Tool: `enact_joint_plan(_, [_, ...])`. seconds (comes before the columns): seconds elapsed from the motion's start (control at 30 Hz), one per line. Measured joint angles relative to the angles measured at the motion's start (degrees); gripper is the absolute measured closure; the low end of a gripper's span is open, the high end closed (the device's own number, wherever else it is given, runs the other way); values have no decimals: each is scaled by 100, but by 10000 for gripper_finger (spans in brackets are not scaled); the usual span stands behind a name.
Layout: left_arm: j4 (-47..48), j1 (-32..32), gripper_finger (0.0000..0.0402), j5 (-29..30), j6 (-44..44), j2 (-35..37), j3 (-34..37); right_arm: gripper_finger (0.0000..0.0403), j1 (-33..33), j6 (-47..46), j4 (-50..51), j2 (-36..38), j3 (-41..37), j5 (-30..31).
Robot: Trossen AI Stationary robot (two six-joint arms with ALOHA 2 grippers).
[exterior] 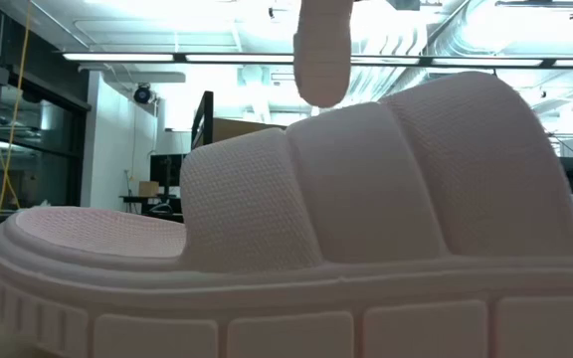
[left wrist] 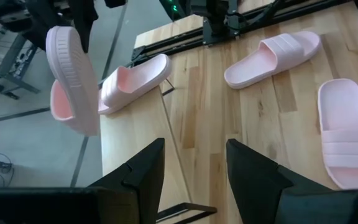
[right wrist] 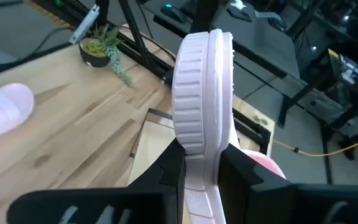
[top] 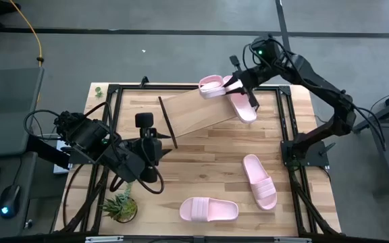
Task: Pick and place slides into the shelf
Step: Put the pink slide on the shelf
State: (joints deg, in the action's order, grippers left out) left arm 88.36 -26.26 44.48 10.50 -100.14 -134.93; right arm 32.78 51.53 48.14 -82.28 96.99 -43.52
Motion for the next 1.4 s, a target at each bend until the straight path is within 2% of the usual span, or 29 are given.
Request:
enact_joint_plan(0.2, [-15,0,245,7,42,0,0,357,227,269,271,2,-104,-636])
enact_joint_plan(0.73, [-20,0,245,-3,112,2,0,357,675,793,-820,-9,-1164,-692])
enact_joint_plan(1.4, [-18,0,245,-6,175,2,0,357,1141,1051,-678,-164,-1169,-1173])
